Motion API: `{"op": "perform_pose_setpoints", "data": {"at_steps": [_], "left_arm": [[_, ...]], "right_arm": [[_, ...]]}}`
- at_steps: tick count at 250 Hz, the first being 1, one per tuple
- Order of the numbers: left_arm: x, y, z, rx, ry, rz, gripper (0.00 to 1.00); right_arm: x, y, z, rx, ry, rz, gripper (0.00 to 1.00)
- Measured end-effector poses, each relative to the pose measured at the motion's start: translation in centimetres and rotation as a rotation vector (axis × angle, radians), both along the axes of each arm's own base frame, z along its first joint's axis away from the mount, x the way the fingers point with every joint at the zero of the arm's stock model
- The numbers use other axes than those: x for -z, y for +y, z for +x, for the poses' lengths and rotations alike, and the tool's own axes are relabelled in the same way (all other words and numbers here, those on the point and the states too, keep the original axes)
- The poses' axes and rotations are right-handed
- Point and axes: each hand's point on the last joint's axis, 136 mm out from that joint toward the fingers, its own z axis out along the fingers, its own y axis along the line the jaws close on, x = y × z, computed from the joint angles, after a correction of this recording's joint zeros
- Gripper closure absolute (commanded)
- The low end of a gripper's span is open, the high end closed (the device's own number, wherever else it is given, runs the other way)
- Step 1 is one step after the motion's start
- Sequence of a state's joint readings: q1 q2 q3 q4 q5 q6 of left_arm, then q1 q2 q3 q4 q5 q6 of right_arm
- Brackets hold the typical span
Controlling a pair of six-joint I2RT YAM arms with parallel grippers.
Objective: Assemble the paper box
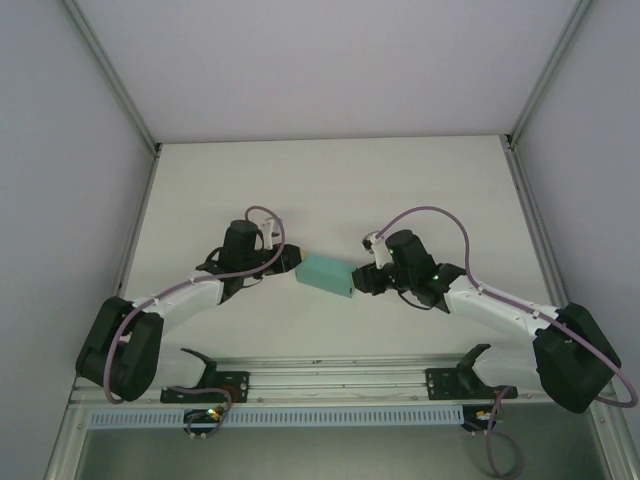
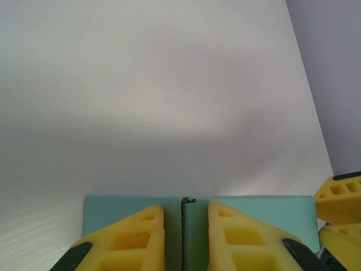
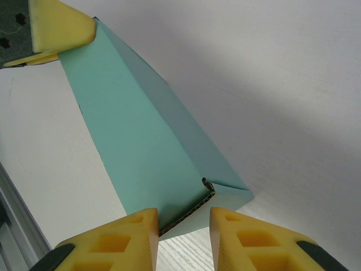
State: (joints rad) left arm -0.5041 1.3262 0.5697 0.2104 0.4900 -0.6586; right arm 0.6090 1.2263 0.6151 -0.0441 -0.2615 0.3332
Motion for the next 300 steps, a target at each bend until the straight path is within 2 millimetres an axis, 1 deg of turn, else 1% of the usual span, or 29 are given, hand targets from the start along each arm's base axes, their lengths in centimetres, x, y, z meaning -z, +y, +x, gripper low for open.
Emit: {"op": "perform_pose_setpoints", "data": {"at_steps": [59,86,123,158,191,201,214,235,263,300], "left_arm": [[-0.1,0.0,0.0,0.012,-0.018,0.009,1.0],[-0.1,0.0,-0.1,0.025,-0.036,0.017,0.94],[-0.1,0.0,-0.1,0.046,-0.063,0.031,0.91],[-0.1,0.0,-0.1,0.062,-0.088,0.042,0.84],[0.0,0.0,-0.1,0.077,-0.106,0.056,0.8],[-0.1,0.0,-0.1,0.081,-0.11,0.061,0.78],[-0.1,0.1,-0.2,0.087,-0.116,0.069,0.73],[-0.1,0.1,-0.4,0.095,-0.123,0.086,0.64],[0.0,0.1,-0.7,0.11,-0.126,0.109,0.56],[0.0,0.2,-0.5,0.112,-0.117,0.138,0.53]], "right_arm": [[0.0,-0.2,0.2,0.018,0.007,0.004,0.73],[0.0,-0.4,0.4,0.025,0.008,0.005,0.72],[0.0,-0.5,0.5,0.031,0.009,0.005,0.72],[-0.1,-0.7,0.9,0.039,0.011,-0.003,0.72],[-0.1,-1.0,1.2,0.05,0.011,-0.023,0.72],[-0.1,-1.0,1.3,0.05,0.011,-0.028,0.68],[-0.1,-1.1,1.3,0.051,0.011,-0.035,0.6],[0.0,-1.4,1.4,0.051,0.009,-0.048,0.59],[0.0,-1.6,1.7,0.059,0.006,-0.056,0.55],[0.0,-1.8,1.8,0.061,0.005,-0.068,0.5]]}}
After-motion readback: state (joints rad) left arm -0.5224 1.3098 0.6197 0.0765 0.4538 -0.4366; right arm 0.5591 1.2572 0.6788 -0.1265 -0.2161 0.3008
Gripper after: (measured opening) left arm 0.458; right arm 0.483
